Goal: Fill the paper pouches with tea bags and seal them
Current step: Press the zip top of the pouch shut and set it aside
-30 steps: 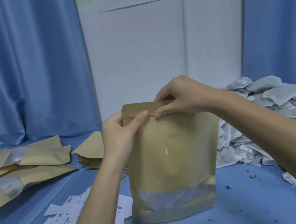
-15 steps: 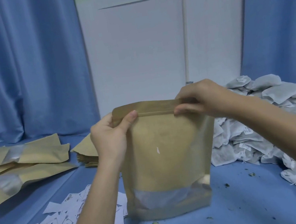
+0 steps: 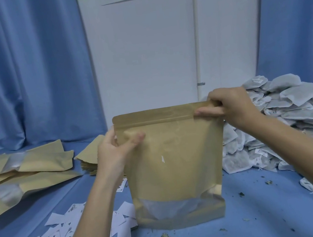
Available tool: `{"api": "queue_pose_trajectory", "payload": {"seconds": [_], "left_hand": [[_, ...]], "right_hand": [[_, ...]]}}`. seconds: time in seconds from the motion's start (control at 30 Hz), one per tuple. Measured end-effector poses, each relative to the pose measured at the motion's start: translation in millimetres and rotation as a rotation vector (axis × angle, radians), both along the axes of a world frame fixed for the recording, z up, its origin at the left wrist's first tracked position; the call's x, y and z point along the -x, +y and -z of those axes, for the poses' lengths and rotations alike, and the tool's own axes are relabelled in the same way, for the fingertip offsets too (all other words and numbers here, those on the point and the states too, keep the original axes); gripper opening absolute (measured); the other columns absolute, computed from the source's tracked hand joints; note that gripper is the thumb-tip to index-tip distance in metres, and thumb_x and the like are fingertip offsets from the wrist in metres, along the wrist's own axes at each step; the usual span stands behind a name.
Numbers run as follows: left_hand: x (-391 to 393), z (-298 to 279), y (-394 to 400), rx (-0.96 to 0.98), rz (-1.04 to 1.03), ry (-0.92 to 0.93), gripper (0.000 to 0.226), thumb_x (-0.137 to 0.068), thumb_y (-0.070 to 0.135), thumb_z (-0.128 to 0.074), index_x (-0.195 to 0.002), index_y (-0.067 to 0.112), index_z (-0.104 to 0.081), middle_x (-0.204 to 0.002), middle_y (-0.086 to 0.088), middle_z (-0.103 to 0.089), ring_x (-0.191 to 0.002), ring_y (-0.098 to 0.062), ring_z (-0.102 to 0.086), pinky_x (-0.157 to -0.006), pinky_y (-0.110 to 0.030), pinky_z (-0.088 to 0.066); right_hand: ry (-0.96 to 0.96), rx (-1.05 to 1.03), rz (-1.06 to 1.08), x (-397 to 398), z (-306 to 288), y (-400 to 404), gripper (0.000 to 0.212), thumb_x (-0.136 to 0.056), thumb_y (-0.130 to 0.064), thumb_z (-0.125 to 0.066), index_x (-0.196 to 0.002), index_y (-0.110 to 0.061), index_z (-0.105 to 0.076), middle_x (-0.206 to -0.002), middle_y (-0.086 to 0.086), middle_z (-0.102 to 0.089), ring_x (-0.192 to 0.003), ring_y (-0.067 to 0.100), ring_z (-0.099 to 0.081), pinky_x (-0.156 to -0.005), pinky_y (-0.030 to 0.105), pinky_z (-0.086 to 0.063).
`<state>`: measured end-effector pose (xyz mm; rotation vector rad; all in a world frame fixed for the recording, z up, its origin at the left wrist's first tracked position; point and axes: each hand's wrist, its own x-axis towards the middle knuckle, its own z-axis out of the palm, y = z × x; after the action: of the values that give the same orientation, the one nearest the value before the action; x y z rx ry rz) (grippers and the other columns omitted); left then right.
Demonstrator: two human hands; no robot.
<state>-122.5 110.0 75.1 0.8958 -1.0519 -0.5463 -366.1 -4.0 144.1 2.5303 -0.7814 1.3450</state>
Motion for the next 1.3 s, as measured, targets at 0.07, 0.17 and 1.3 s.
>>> {"api": "queue_pose_trajectory", "payload": {"seconds": [0.07,0.17,1.3], "left_hand": [[-5,20,-2,-0.208,0.084,-0.026,0.063,-0.039,0.038,-0.090,-0.097,0.023,-0.069,-0.097,0.001,-0.074,-0.089,-0.018,-0.070,-0.068,-0.028,-0.055],[-4,41,-6,-0.361,0.098,-0.030,0.064,-0.040,0.035,-0.093,-0.096,0.016,-0.070,-0.095,-0.002,-0.074,-0.089,-0.020,-0.071,-0.065,-0.024,-0.055],[-191,86,-30,-0.227,-0.008,1.012,0.055,-0.096,0.039,-0.048,-0.135,0.001,-0.040,-0.144,-0.022,-0.036,-0.138,-0.036,-0.031,-0.113,-0.043,-0.028]], "right_hand": [[-0.195,-0.114,-0.032,-5,9,-5,0.043,-0.069,-0.040,-0.076,-0.051,-0.021,-0.042,-0.045,-0.006,-0.036,-0.048,0.004,-0.038,-0.049,0.014,-0.028],[-0.517,-0.473,-0.161,-11,27,-7,0.028,-0.068,-0.045,-0.076,-0.082,-0.035,-0.054,-0.062,-0.016,-0.057,-0.060,-0.008,-0.052,-0.056,0.008,-0.035],[0.529,-0.578,0.218,-347,178,-78,0.092,-0.081,-0.067,-0.046,-0.148,-0.013,-0.012,-0.146,0.009,-0.033,-0.136,0.026,-0.026,-0.111,0.042,-0.018]]}}
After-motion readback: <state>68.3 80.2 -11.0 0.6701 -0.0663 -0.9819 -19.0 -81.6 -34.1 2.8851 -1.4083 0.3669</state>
